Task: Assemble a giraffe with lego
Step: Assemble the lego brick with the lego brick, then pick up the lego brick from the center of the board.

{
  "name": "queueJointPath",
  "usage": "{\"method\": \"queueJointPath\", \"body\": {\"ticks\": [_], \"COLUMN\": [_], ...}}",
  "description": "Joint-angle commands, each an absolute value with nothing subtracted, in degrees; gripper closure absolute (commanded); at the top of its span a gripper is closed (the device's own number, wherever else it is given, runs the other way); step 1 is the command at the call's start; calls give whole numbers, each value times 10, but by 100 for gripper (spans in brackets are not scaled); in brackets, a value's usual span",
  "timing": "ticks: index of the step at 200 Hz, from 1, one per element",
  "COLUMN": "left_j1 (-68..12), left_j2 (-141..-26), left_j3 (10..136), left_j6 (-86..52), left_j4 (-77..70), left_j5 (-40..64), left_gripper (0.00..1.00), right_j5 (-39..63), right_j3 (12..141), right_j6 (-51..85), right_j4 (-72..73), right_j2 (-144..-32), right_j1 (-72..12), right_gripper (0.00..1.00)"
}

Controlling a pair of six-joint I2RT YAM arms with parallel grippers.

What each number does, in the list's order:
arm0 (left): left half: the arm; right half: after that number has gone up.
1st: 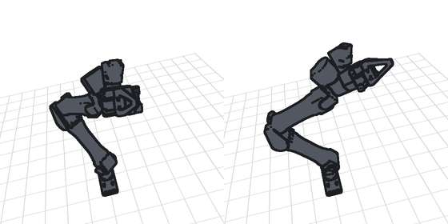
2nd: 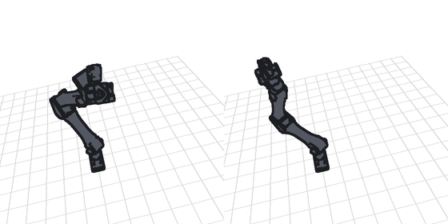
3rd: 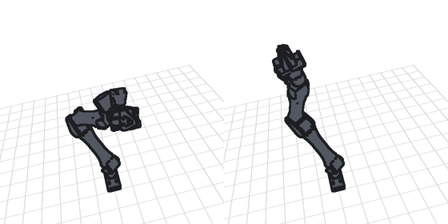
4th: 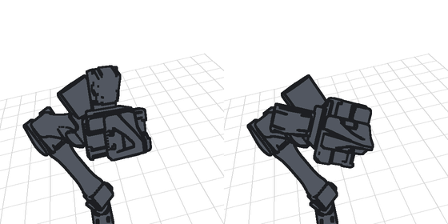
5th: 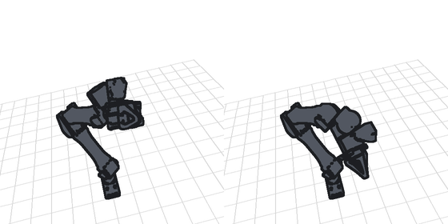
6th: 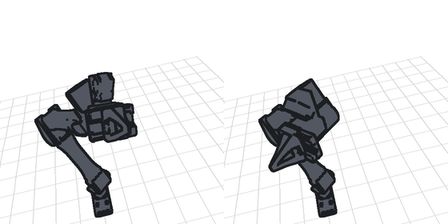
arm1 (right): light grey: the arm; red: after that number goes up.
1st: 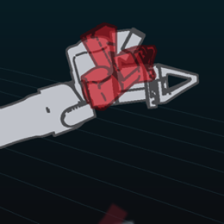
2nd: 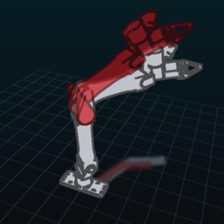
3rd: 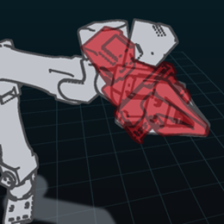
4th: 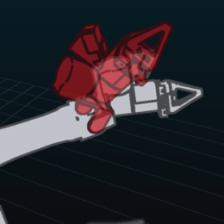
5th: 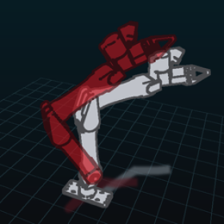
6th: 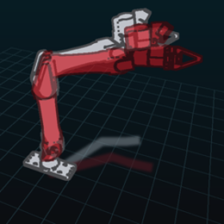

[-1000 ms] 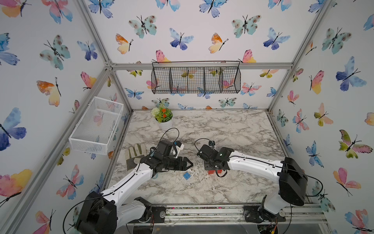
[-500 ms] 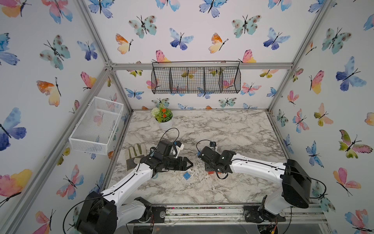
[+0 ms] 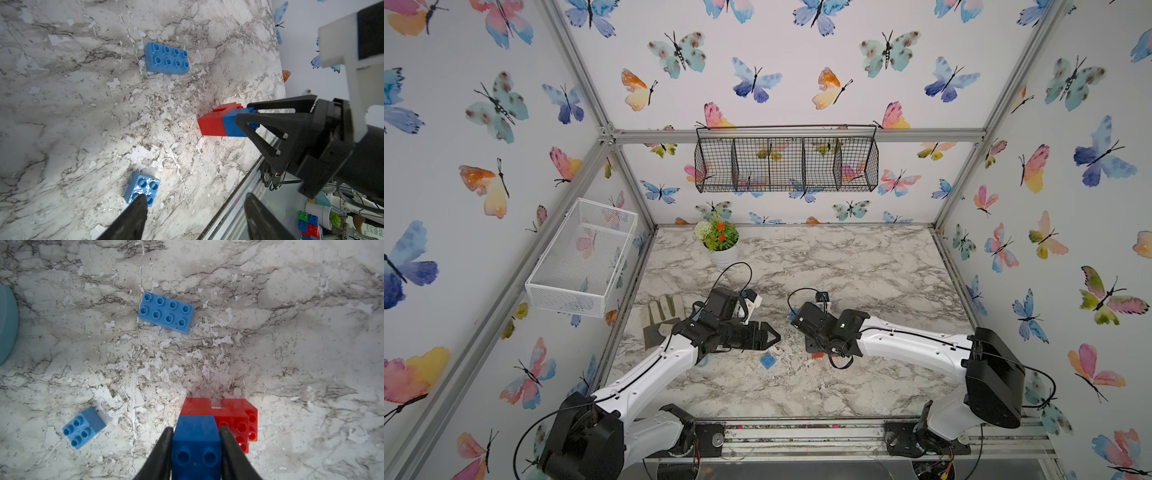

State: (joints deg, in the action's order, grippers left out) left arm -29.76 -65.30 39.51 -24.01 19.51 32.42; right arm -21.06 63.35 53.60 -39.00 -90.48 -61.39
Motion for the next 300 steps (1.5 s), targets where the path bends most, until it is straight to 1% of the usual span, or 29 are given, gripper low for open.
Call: {"method": "queueJointPath", "body": {"ticks": [1,23,54,88,103,148,176,226,244,300], "left_j1": [-301,-301,-301,-301,-301,-301,-301,-301,-301,-301], "left_j2": [-654,-655,-654,-651,-647,-648,-644,-636,-630,-625], "left_j3": [391,391,392,392,393,395,395,394,392,391], "left_j6": [-236,-236,-236,-236,-236,-236,-236,-237,-237,-238], "left_j4": [195,194,195,197,199,203,201,201,198,194], "left_j5": [321,322,322,320,316,306,309,308,309,318], "left_gripper": [27,27,27,27,27,27,27,27,27,27], "right_j5": [-217,-232,-234,-215,-211,-206,-187,-178,-178,-175], "right_j3": [652,683,715,750,770,803,811,848,849,857], "right_j6": [536,518,498,480,480,484,485,509,530,537], "right_j4": [-420,-426,-432,-410,-408,-380,-360,-370,-368,-360], "right_j2": [-900,-908,-923,-952,-973,-1023,-1056,-1127,-1140,-1172], "right_j1": [-619,-618,-611,-596,-586,-552,-530,-523,-522,-521], "right_gripper": [58,45,34,19,15,11,10,9,9,9]}}
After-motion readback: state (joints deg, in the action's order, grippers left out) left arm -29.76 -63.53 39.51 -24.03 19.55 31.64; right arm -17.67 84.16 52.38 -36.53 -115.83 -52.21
